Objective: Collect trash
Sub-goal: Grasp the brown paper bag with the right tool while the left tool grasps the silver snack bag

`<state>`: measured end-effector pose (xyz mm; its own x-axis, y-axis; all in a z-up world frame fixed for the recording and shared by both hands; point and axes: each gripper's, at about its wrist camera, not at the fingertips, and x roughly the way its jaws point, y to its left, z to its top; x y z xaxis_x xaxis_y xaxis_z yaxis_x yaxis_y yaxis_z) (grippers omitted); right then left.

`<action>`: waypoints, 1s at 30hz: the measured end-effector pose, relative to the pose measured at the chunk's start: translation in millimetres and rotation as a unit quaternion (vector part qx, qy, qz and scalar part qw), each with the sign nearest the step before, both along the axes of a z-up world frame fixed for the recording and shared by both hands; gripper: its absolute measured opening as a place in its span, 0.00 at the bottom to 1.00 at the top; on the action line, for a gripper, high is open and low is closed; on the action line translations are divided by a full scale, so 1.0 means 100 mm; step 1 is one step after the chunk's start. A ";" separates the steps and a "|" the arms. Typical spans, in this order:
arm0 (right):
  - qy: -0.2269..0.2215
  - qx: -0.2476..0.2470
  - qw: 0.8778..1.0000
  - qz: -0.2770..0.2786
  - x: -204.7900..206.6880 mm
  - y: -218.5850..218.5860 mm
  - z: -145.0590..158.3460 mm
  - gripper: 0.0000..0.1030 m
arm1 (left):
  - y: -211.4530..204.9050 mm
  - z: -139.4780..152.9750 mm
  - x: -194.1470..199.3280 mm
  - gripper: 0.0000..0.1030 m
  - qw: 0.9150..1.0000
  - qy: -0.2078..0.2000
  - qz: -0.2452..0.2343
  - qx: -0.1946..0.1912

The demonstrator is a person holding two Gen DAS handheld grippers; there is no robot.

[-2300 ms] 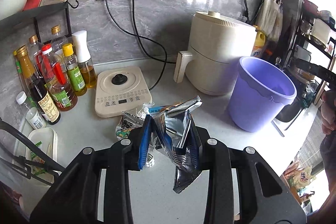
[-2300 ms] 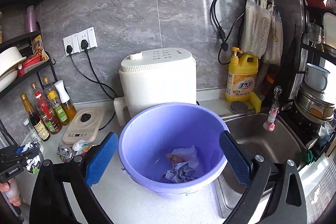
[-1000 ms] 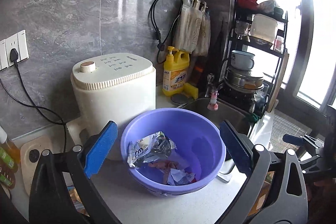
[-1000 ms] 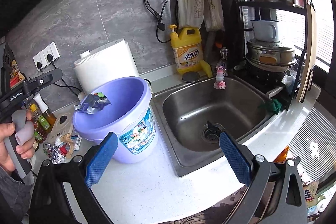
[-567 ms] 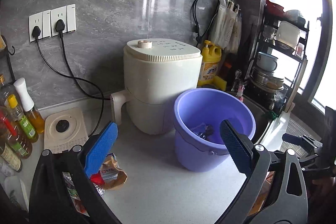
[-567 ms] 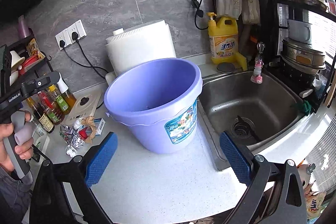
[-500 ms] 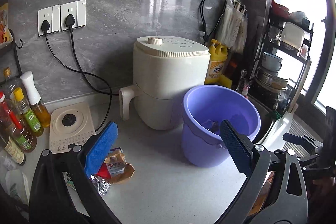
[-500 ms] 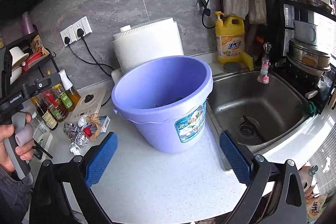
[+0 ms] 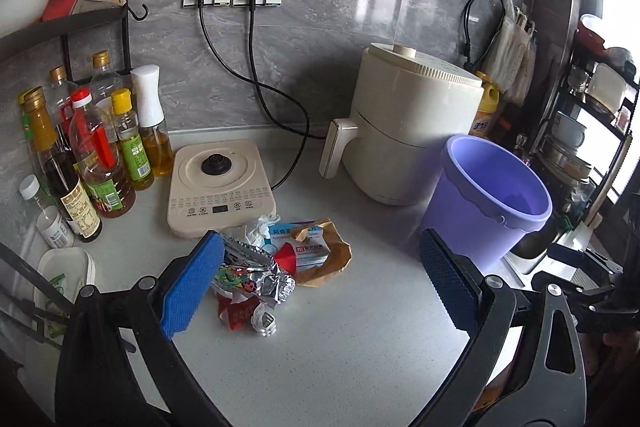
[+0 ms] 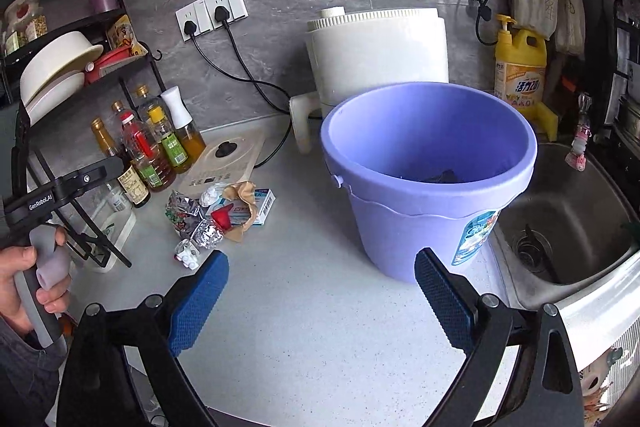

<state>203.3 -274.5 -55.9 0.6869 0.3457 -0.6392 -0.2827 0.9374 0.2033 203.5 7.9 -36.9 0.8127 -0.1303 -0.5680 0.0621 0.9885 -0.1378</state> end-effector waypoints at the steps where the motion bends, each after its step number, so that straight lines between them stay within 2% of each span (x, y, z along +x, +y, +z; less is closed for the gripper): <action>1: 0.000 0.000 1.000 0.009 0.01 0.05 0.00 0.88 | 0.05 -0.02 -0.02 0.94 1.000 0.000 0.004 -0.004; 10: 0.016 -0.013 0.996 0.082 0.20 0.57 -0.09 0.74 | 0.32 -0.24 -0.07 0.94 0.999 0.020 0.041 -0.023; 17: 0.036 -0.020 0.992 0.120 0.44 0.87 -0.23 0.64 | 0.41 -0.49 0.12 0.94 0.997 0.043 0.052 -0.038; 30: 0.073 -0.037 0.983 0.167 0.99 1.34 -0.59 0.61 | 0.54 -0.94 0.70 0.94 0.994 0.079 0.071 -0.040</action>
<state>301.9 -140.4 -114.9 0.4429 0.4851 -0.7540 -0.5500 0.8112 0.1989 273.3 61.7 -131.1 0.7272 -0.0707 -0.6828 -0.1053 0.9714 -0.2128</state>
